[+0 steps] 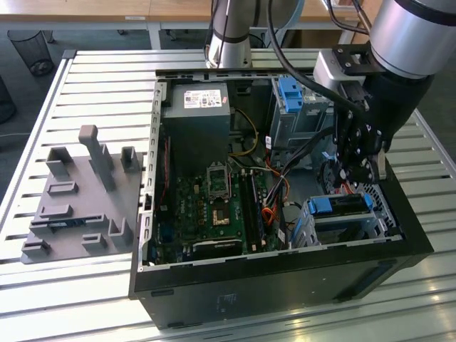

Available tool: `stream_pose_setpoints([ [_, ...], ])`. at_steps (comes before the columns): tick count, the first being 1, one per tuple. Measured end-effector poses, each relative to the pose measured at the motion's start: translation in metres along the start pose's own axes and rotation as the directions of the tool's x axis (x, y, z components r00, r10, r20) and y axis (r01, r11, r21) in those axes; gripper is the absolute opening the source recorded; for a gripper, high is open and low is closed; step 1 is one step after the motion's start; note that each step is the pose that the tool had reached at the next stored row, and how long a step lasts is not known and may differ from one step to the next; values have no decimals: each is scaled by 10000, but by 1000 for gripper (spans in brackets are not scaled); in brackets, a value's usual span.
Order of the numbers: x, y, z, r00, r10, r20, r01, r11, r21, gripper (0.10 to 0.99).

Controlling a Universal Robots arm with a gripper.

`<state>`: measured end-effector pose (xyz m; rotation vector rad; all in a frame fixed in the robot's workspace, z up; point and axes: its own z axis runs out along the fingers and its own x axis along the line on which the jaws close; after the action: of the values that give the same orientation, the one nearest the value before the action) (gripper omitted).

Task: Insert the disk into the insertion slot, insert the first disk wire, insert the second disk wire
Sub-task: 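Insert the second disk wire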

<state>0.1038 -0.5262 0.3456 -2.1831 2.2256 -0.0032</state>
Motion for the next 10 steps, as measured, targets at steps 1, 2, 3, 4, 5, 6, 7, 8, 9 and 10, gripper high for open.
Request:
stream_pose_setpoints([
  [1, -2, 14, -15, 10000, 1, 4, -1, 10000, 1, 106],
  [2, -7, 22, -32, 10000, 0, 5, 0, 10000, 2, 106],
  [3, -16, 29, -47, 10000, 0, 6, 0, 10000, 2, 106],
  [4, -26, 35, -58, 10000, -1, 9, 1, 10000, 4, 106],
  [5, -38, 40, -70, 10000, -1, 8, 1, 10000, 5, 106],
  [6, -50, 43, -88, 10000, 0, 5, 0, 10000, 5, 106],
  [7, -61, 45, -108, 10000, 0, 3, 0, 10000, 5, 106],
  [8, -75, 45, -131, 10000, -1, 4, 1, 10000, 5, 106],
  [9, -88, 46, -152, 10000, -1, 6, 1, 10000, 6, 106],
  [10, -103, 47, -169, 10000, 0, 9, 0, 10000, 6, 106],
])
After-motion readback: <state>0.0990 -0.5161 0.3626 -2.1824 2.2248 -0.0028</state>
